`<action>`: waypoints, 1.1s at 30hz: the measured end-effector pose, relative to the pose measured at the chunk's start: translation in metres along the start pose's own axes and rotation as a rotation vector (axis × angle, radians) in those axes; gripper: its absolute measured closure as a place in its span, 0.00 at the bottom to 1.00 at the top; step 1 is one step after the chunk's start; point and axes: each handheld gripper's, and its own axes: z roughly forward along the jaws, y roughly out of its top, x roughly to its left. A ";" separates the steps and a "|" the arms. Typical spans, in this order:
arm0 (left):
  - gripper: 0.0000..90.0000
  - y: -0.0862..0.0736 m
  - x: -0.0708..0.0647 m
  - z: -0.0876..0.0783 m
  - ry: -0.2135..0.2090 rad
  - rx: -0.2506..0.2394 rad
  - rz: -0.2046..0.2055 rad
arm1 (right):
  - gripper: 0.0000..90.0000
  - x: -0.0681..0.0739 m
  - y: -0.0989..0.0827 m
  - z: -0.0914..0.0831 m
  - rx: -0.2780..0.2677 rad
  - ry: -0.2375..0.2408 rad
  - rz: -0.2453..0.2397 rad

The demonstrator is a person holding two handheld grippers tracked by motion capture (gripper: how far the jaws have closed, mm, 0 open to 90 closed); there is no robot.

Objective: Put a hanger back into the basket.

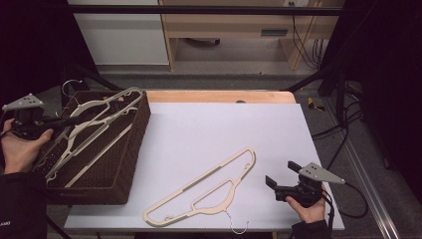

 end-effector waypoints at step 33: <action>0.91 -0.064 0.018 0.048 0.106 0.175 -0.136 | 0.03 0.001 -0.001 0.001 0.005 0.004 -0.001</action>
